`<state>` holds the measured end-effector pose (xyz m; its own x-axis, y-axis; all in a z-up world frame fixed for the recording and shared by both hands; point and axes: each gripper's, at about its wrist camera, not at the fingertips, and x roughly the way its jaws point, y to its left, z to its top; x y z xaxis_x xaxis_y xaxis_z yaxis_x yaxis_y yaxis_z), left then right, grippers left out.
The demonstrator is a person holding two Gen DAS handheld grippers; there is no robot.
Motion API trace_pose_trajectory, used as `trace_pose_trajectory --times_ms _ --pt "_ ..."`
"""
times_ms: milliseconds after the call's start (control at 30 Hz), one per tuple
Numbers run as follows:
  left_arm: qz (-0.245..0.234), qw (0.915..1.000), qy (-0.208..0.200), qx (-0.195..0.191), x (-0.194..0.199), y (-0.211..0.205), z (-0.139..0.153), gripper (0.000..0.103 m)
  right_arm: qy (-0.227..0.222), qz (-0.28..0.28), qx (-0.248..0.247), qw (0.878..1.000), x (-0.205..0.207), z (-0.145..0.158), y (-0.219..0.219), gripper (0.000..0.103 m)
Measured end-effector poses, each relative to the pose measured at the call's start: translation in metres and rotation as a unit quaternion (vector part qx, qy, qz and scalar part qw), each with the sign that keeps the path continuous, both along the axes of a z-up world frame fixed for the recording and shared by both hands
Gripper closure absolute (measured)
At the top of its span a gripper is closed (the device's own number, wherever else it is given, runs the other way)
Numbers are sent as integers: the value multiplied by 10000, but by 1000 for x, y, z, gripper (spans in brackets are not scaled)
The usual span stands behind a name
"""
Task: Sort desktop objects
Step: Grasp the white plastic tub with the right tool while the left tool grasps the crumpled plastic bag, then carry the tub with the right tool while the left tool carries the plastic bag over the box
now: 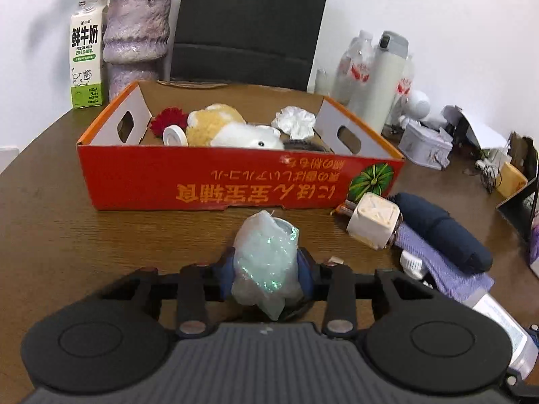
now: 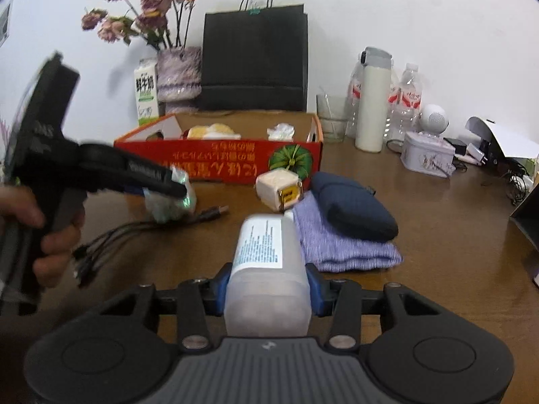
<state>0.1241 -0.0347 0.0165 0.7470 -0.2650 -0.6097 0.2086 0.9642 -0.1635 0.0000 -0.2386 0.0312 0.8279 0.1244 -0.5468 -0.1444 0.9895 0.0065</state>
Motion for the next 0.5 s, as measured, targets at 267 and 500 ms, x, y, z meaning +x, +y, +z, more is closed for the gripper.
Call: trace_pose_trajectory --times_ms 267,500 --pt "-90 9988 -475 -41 -44 5 35 73 -287 25 127 9995 -2 20 5 61" --pt "-108 9969 -758 -178 -107 20 63 73 -548 113 167 9983 -32 42 14 61"
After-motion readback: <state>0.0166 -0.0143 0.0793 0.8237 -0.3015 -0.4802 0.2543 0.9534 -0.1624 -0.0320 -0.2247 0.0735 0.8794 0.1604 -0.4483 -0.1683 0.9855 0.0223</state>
